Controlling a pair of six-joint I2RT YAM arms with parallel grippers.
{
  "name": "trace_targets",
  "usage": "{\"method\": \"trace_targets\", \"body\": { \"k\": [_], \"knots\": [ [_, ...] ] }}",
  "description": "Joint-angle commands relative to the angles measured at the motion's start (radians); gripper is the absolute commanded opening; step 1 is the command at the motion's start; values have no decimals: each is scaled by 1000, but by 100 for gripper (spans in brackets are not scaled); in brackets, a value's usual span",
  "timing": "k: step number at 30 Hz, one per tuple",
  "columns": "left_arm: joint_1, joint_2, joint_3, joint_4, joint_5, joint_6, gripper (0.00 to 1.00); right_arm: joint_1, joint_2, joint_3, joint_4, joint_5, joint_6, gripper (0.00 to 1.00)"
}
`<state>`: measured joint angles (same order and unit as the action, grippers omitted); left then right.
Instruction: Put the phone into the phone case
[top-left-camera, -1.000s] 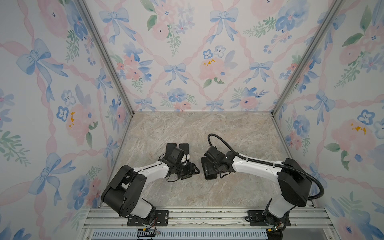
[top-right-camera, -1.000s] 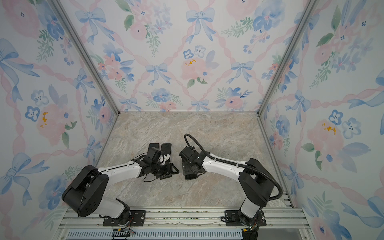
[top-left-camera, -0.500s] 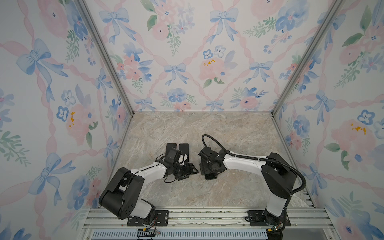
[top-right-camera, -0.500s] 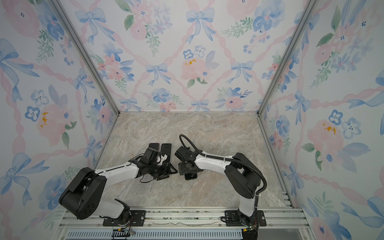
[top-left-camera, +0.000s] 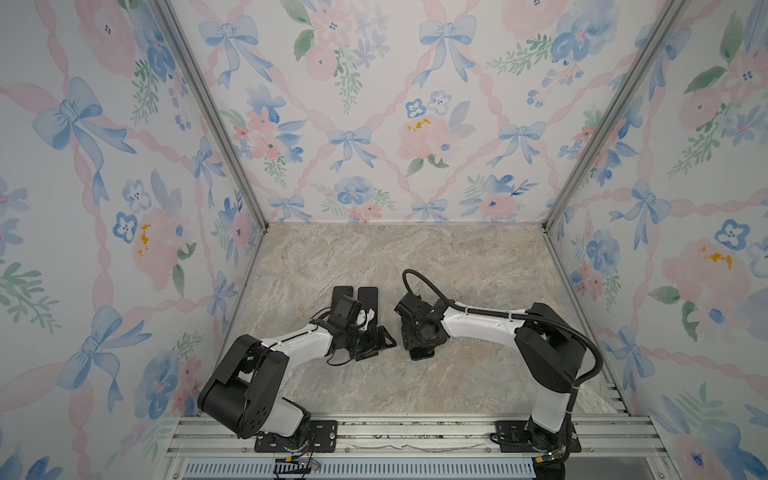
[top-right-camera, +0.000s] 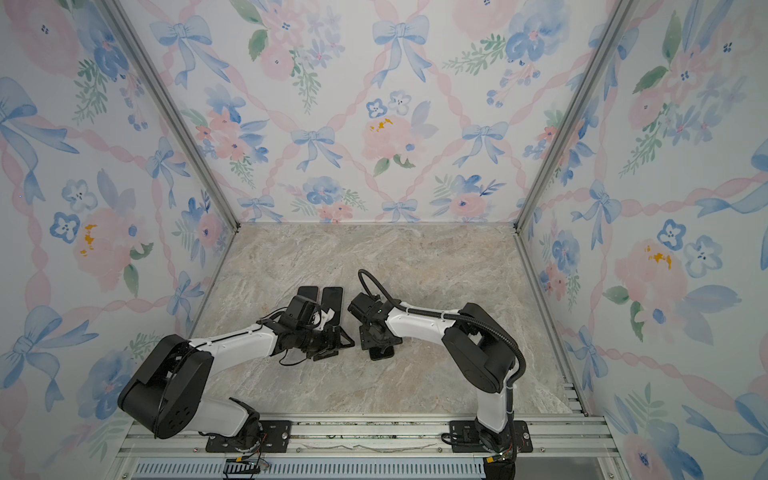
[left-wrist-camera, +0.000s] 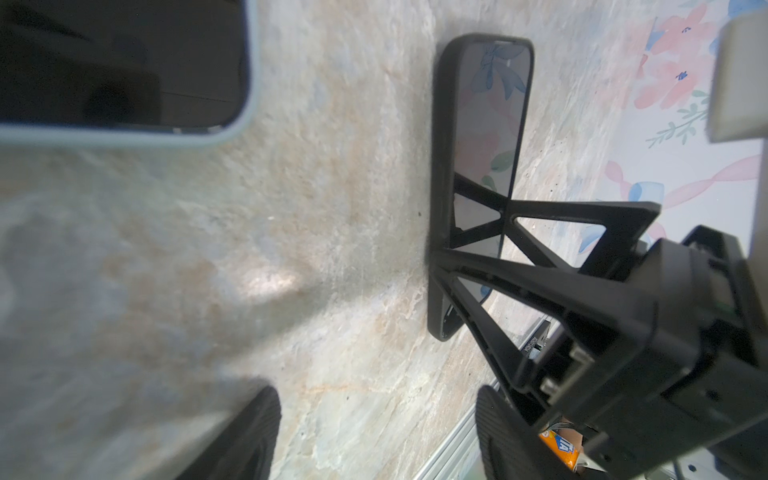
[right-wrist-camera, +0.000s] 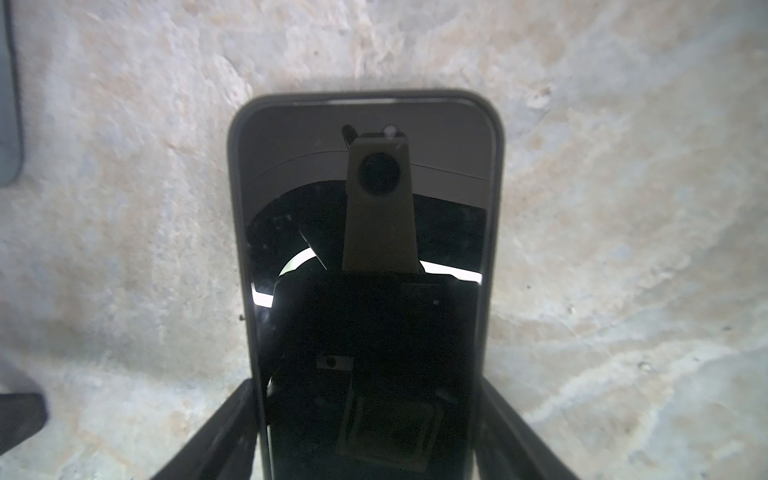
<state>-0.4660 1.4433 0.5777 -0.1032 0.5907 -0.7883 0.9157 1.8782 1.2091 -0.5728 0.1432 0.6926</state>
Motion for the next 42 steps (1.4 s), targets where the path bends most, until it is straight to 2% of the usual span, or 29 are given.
{"method": "trace_targets", "body": {
  "k": [1,8,14,20,27,35,42],
  "knots": [
    [12,19,-18,-39,-22,26,75,-9,16,27,-51,13,28,68],
    [48,-2,16,-43,-9,30,74,-30,12,114,-116,20,49,67],
    [122,-17,80,-108,6,70,74,-66,22,186,-97,-11,52,66],
    [200,6,151,-150,41,103,73,-110,84,292,-69,-103,46,66],
    [267,90,304,-211,75,146,72,-158,179,408,-36,-180,47,66],
    [287,171,377,-212,96,153,72,-193,259,475,-8,-263,73,64],
    [292,207,396,-211,100,160,71,-207,293,492,-1,-282,79,63]
  ]
}}
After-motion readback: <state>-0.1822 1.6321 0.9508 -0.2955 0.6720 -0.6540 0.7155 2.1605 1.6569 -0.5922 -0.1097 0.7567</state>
